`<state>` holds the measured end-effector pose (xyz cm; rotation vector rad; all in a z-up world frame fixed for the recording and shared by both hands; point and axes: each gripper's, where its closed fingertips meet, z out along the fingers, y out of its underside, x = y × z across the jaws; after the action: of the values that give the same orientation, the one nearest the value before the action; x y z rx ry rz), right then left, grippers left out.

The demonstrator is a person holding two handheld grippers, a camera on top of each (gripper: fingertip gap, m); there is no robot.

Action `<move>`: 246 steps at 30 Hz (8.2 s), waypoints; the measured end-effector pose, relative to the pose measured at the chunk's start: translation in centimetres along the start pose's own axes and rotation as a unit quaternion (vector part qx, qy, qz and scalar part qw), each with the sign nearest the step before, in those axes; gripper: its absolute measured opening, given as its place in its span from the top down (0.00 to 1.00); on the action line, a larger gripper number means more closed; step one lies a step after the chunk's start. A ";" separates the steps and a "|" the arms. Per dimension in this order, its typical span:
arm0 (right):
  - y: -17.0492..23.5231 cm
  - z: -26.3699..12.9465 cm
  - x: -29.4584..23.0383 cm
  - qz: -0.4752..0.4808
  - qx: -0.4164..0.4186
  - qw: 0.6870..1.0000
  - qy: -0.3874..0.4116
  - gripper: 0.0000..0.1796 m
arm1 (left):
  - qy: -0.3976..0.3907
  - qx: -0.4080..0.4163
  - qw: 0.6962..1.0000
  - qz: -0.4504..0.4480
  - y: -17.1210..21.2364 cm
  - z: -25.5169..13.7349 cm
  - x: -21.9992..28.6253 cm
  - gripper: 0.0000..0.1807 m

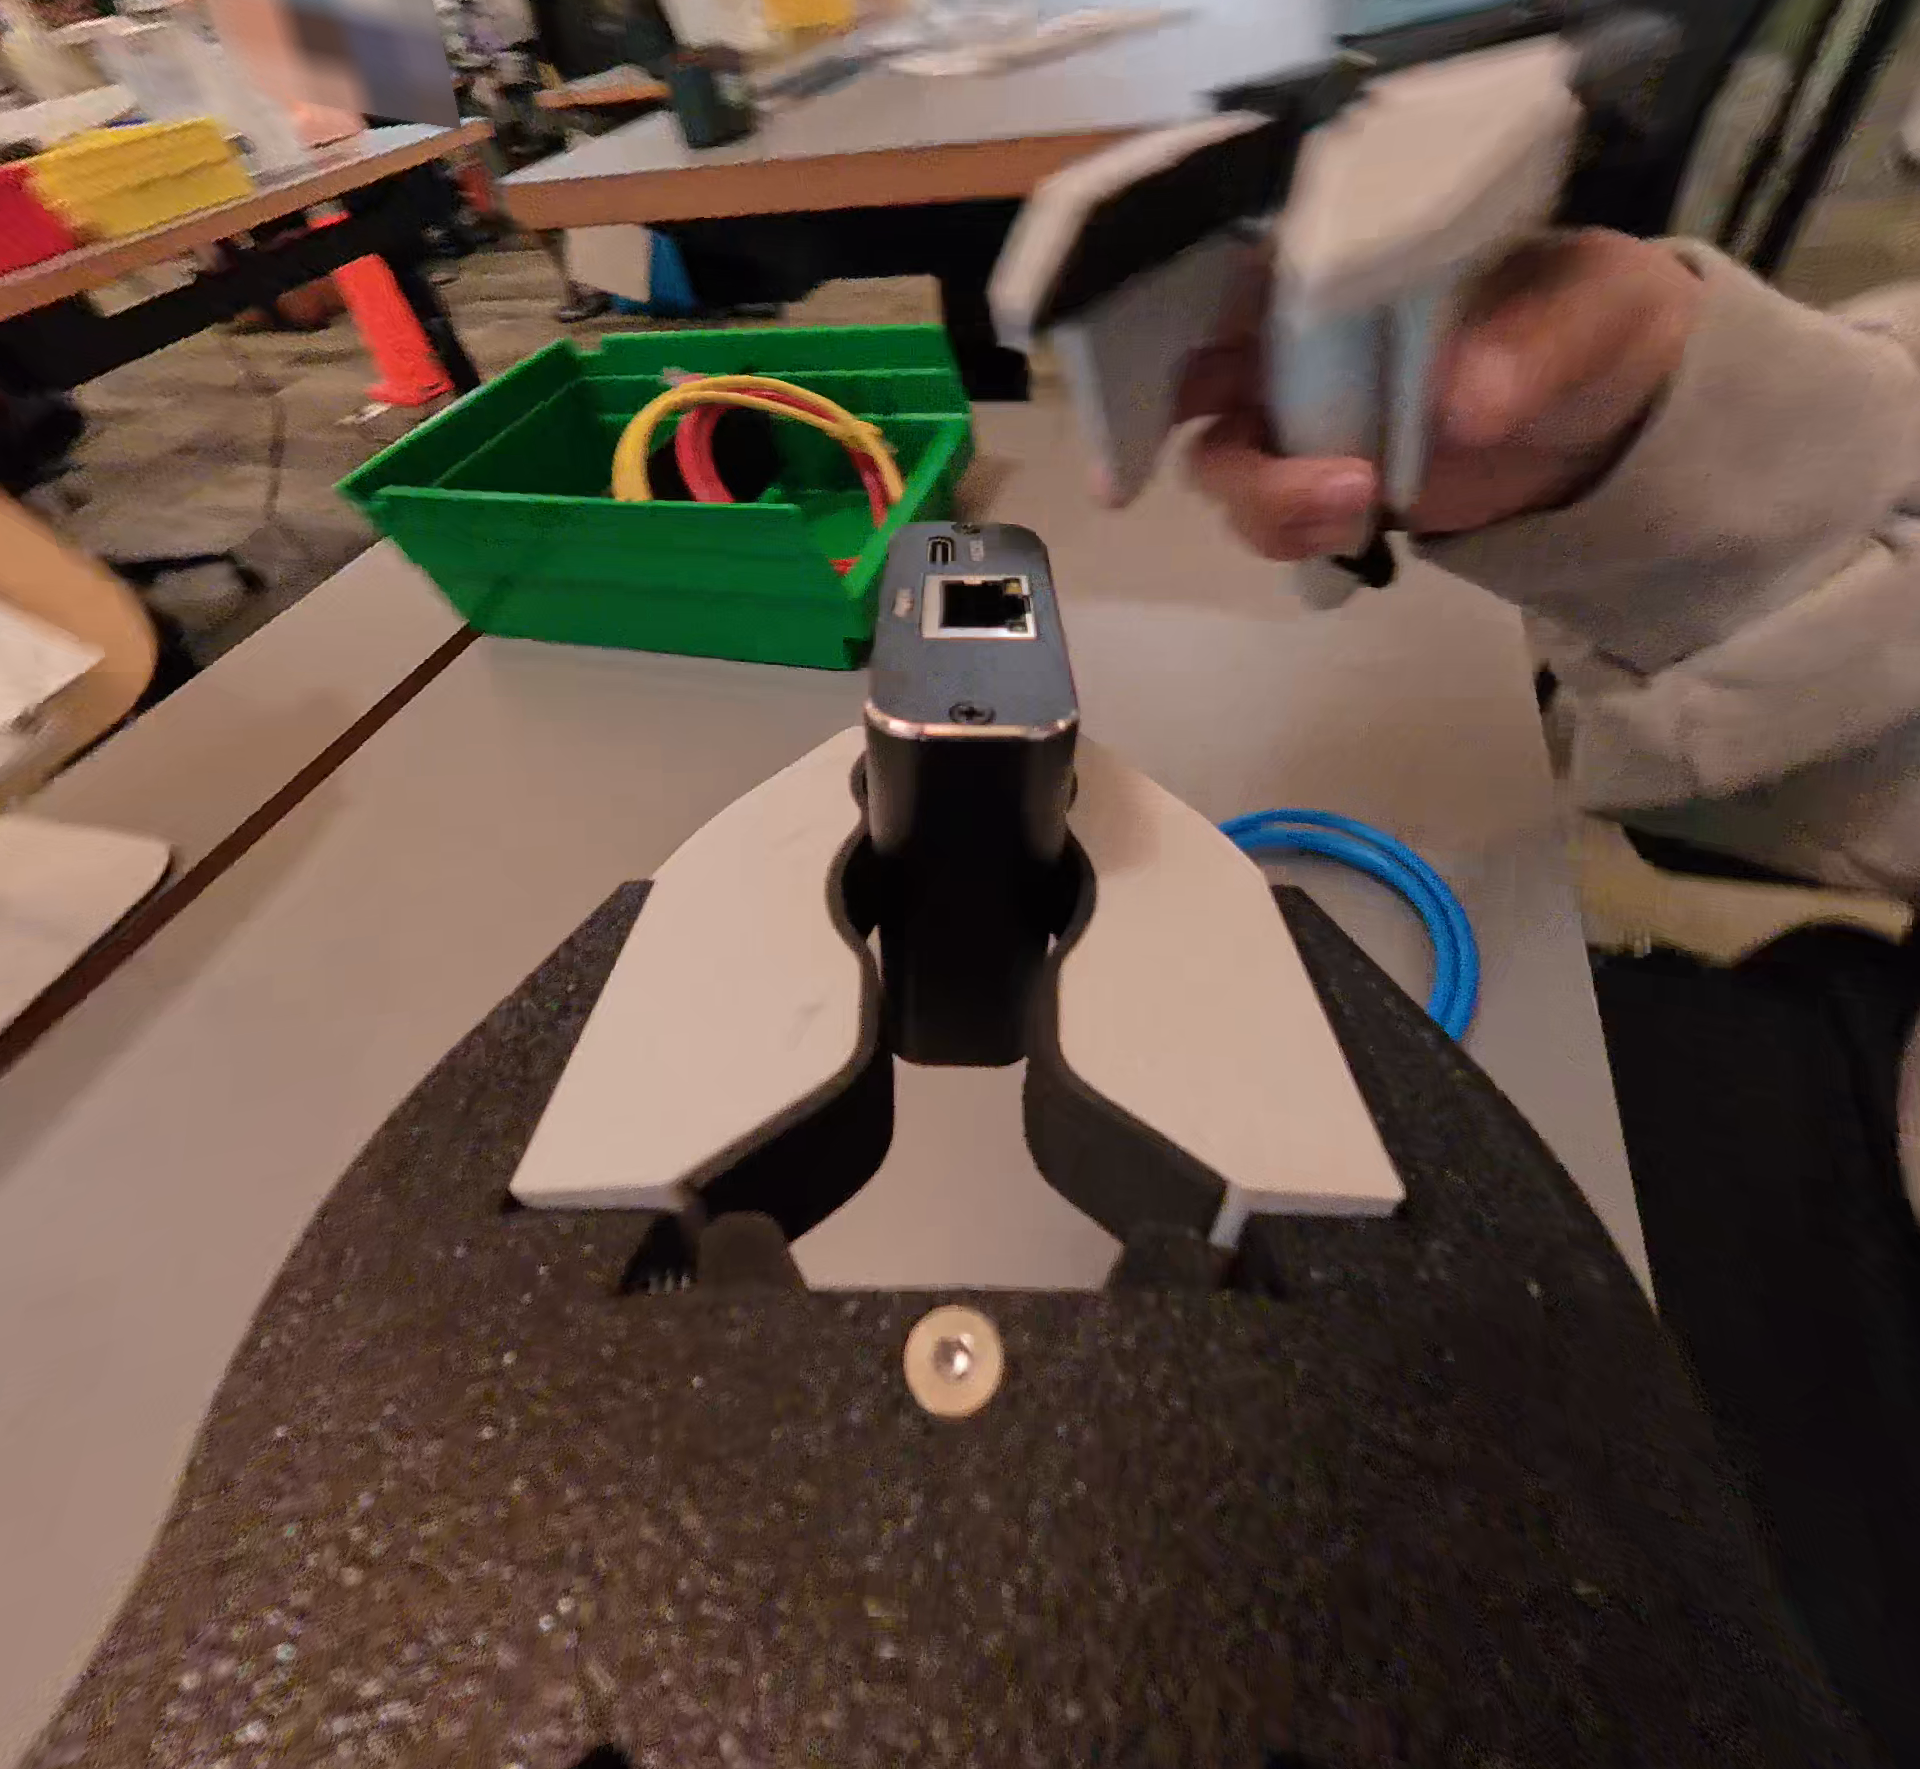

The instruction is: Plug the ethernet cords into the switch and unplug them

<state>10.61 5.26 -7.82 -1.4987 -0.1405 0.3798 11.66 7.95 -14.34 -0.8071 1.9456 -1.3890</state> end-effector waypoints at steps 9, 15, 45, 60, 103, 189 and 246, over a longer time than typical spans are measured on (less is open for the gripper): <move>21.0 -6.1 -4.8 -0.075 -0.462 0.881 0.062 0.65 | -0.010 -0.004 0.999 -0.030 3.0 -1.8 -0.6 0.86; 23.6 -5.8 -4.9 -0.066 -0.519 0.851 0.043 0.92 | 0.010 -0.001 0.999 -0.034 3.6 -0.6 0.6 0.86; 7.8 -16.4 25.4 -0.087 -0.397 0.853 0.328 0.67 | 0.002 0.024 0.992 -0.121 5.5 -2.3 0.0 0.86; 6.1 4.9 -1.0 -0.158 -0.215 0.954 -0.138 0.82 | 0.063 0.021 0.996 -0.064 3.5 -0.3 1.9 0.86; 2.5 -14.2 42.5 -0.133 -0.405 0.796 0.430 0.77 | 0.040 0.002 0.989 -0.143 6.2 2.3 -0.9 0.62; 17.6 38.8 16.6 0.157 -0.308 0.906 0.243 0.67 | -0.392 -0.261 0.732 -0.492 26.1 -48.6 2.1 0.84; -0.6 -27.2 32.6 0.006 -0.154 0.814 0.560 0.65 | -0.426 -0.363 0.771 -0.304 24.3 -40.9 -30.3 0.78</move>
<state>49.88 -9.65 -13.93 -1.8213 0.7830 -0.5885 -3.77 61.56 -22.87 -2.1264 1.4347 -0.2684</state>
